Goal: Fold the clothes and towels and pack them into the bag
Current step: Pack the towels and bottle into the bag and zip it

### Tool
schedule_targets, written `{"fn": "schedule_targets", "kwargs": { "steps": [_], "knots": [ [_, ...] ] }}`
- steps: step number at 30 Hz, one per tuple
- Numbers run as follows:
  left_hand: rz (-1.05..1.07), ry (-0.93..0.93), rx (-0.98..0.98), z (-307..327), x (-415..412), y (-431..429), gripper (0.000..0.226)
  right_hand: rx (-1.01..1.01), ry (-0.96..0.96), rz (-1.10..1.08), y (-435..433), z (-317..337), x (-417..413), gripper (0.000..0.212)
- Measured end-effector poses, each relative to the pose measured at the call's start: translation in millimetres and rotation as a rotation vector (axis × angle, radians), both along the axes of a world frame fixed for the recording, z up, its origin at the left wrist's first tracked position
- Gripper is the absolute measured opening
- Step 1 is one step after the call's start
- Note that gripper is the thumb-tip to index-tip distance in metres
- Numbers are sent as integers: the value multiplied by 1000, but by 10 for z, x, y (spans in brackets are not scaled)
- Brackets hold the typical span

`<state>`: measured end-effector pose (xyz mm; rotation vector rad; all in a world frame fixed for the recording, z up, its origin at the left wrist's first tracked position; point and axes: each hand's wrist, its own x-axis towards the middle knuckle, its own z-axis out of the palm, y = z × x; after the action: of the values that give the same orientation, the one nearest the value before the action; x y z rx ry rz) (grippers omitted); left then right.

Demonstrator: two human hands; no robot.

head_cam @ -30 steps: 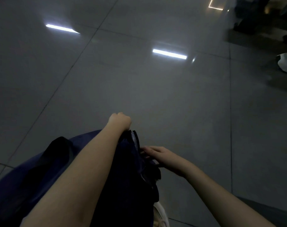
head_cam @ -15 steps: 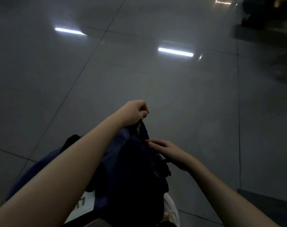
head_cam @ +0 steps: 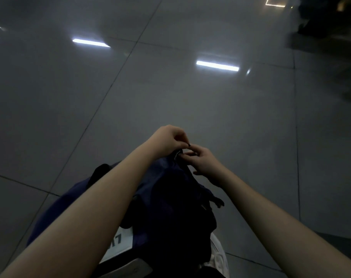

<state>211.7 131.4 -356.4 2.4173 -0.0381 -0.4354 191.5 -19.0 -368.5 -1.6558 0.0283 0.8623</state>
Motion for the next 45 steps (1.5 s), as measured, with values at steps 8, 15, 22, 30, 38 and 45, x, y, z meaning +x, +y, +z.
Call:
{"fn": "schedule_targets", "kwargs": {
  "steps": [8, 15, 22, 30, 38, 45],
  "knots": [
    [42, 28, 24, -203, -24, 123, 16, -58, -62, -119, 151, -148, 68, 20],
    [-202, 229, 329, -224, 40, 197, 47, -170, -198, -94, 159, -333, 159, 19],
    [-291, 217, 441, -298, 47, 230, 43, -150, -70, 38, 138, -363, 214, 29],
    [-328, 191, 493, -404, 48, 212, 36, -262, -382, -6, 199, -417, 243, 14],
    [-265, 196, 589, -420, 127, 159, 26, -270, -530, 86, 8, -293, 153, 14],
    [-233, 152, 700, -445, 144, 298, 31, -235, -708, 169, -185, -162, 108, 13]
  ]
}}
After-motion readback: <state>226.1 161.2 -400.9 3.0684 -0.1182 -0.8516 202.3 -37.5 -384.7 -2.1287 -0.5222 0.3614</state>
